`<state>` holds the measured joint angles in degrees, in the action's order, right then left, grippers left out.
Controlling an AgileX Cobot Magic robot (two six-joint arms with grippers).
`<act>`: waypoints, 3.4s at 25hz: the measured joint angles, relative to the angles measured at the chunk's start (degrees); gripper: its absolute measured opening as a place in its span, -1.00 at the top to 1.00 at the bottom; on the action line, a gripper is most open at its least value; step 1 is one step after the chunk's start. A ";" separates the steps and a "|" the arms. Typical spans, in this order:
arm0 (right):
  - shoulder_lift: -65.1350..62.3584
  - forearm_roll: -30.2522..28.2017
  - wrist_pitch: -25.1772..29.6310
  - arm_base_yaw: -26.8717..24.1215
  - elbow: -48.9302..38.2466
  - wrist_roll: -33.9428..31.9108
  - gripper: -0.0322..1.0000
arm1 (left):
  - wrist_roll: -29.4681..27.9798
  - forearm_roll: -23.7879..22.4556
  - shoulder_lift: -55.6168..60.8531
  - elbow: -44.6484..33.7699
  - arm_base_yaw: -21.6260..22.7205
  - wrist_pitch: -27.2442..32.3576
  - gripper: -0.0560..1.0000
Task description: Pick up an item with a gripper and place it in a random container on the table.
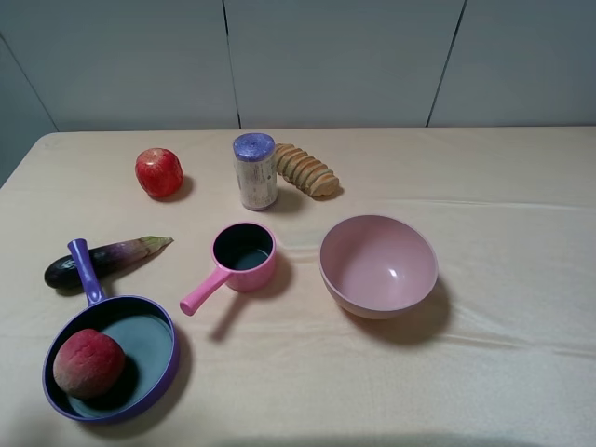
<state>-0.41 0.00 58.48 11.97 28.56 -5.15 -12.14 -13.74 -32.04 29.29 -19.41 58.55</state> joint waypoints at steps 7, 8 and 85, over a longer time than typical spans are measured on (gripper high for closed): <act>0.00 0.00 0.00 0.00 0.00 0.00 -0.41 | -3.59 -2.45 8.73 -0.22 6.22 3.38 -0.90; 0.00 0.00 0.00 0.00 0.00 0.00 -0.41 | -3.72 -2.45 9.67 -0.23 7.40 3.47 -0.90; 0.00 0.00 0.00 0.00 0.00 0.00 -0.41 | 36.71 27.76 32.22 -0.91 22.72 4.76 -0.80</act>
<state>-0.41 0.00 58.48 11.97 28.56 -5.15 24.57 14.02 0.19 28.38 3.31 63.32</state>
